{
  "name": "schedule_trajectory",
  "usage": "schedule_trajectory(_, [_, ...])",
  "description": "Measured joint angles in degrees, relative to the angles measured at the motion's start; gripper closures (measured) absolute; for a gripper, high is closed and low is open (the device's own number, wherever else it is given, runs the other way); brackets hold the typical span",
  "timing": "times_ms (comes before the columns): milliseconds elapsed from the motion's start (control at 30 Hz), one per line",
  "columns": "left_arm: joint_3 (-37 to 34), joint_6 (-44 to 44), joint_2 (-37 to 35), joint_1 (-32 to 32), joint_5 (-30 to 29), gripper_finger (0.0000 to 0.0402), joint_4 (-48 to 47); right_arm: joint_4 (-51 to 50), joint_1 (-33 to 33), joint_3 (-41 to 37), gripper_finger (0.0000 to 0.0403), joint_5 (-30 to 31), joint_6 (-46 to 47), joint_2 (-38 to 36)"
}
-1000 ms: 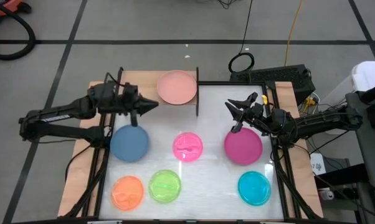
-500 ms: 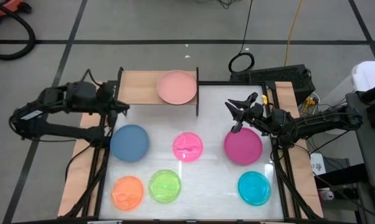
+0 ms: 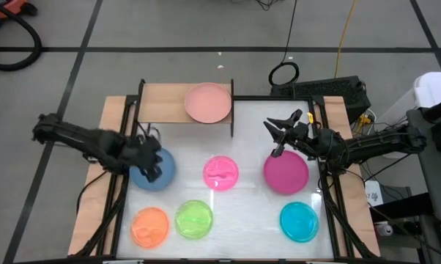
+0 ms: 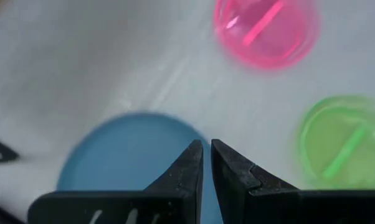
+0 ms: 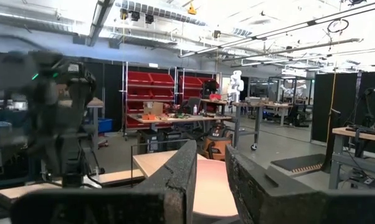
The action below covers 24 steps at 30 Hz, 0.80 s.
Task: Place and stack plates onto a shelf
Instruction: Stack the light blue plate on top of the peach plate on the shelf
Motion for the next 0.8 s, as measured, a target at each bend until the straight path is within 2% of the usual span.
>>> schedule_trajectory(267, [-1.67, -11.95, 13.01, -8.70, -1.92, 0.0364, 0.60, 0.04, 0.00, 0.00, 0.0332, -0.01, 0.43, 0.00])
schedule_trajectory(567, [-1.67, -13.35, 23.20, -11.66, 0.10, 0.0363, 1.53, 0.27, 0.00, 0.00, 0.0332, 0.00, 0.45, 0.00])
schedule_trajectory(667, [-1.67, -13.50, 25.06, -11.66, 1.93, 0.0347, 1.61, 0.90, 0.00, 0.00, 0.0332, -0.02, 0.44, -0.02])
schedule_trajectory(800, [-1.67, -13.26, 26.21, -11.66, 1.95, 0.0301, 3.51, 1.00, 0.00, 0.00, 0.0332, -0.02, 0.44, 0.00])
